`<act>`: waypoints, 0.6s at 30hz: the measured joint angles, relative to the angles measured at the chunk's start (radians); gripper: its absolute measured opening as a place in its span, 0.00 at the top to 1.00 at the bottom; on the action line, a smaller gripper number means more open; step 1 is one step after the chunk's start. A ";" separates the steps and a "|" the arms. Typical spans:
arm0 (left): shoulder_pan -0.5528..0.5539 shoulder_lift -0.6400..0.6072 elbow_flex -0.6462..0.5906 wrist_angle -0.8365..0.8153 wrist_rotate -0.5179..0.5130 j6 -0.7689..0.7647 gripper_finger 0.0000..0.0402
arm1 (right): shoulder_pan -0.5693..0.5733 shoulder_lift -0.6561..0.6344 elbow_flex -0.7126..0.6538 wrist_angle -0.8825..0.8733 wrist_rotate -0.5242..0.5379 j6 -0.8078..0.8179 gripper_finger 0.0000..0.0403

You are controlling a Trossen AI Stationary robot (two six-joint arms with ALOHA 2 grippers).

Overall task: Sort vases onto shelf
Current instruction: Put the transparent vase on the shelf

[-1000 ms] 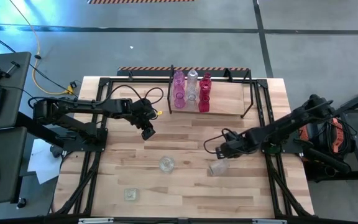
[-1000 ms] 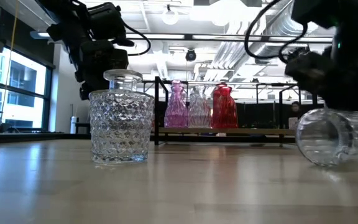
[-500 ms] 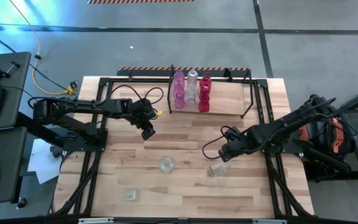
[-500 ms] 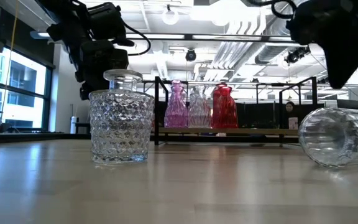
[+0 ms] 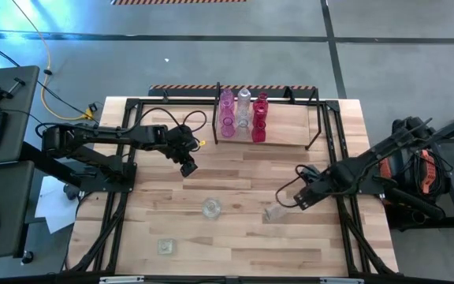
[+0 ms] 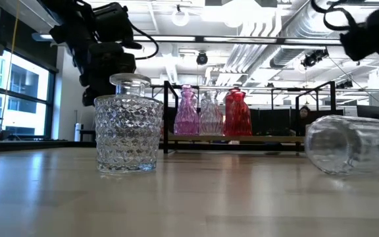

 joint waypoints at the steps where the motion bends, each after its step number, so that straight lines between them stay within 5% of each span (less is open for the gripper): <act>1: 0.000 0.000 0.000 0.000 0.002 -0.010 0.54 | 0.000 -0.035 -0.027 0.001 -0.003 0.005 0.58; 6: 0.000 0.000 0.000 0.000 0.005 -0.090 0.54 | 0.000 -0.252 -0.196 0.058 0.001 0.039 0.57; 13: 0.000 0.000 0.000 0.010 0.031 -0.218 0.54 | -0.007 -0.612 -0.389 0.487 -0.018 0.012 0.59; 18: 0.000 0.000 0.000 0.016 0.027 -0.252 0.54 | -0.036 -0.731 -0.396 0.256 -0.014 0.098 0.60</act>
